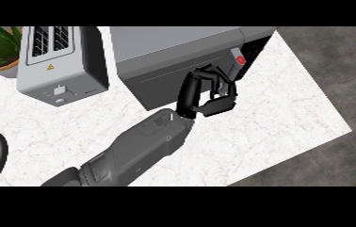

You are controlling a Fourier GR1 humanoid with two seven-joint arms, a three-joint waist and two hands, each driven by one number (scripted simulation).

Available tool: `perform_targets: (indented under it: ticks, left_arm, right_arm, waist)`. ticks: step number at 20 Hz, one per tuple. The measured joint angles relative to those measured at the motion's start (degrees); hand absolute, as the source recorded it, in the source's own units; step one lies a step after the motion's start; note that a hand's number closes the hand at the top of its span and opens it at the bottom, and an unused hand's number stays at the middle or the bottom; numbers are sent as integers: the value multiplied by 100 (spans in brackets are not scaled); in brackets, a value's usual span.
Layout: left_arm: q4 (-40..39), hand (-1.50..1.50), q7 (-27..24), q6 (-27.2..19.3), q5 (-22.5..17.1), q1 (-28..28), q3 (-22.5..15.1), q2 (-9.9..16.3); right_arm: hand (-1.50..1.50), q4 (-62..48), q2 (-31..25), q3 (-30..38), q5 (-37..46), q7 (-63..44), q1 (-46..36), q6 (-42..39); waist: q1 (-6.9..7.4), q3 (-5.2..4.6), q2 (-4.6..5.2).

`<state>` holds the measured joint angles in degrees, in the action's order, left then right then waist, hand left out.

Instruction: Pick up the milk, place it into the microwave and close the microwave

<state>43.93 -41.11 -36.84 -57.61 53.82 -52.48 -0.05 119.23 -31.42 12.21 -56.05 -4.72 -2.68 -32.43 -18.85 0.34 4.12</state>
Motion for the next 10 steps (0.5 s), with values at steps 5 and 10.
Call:
perform_targets:
  ticks: [5, 10]
  left_arm:
    - [-68, 150, 198, -29, -88, 136, -203, -5]
    - [-71, 150, 334, -47, -244, 203, -359, -9]
  right_arm:
    - [-150, 68, -83, 36, -188, -42, 7, -23]
    - [-150, 135, -165, 169, -305, -77, 96, -3]
  waist:
    - [77, -12, -17]
    - [181, -24, -40]
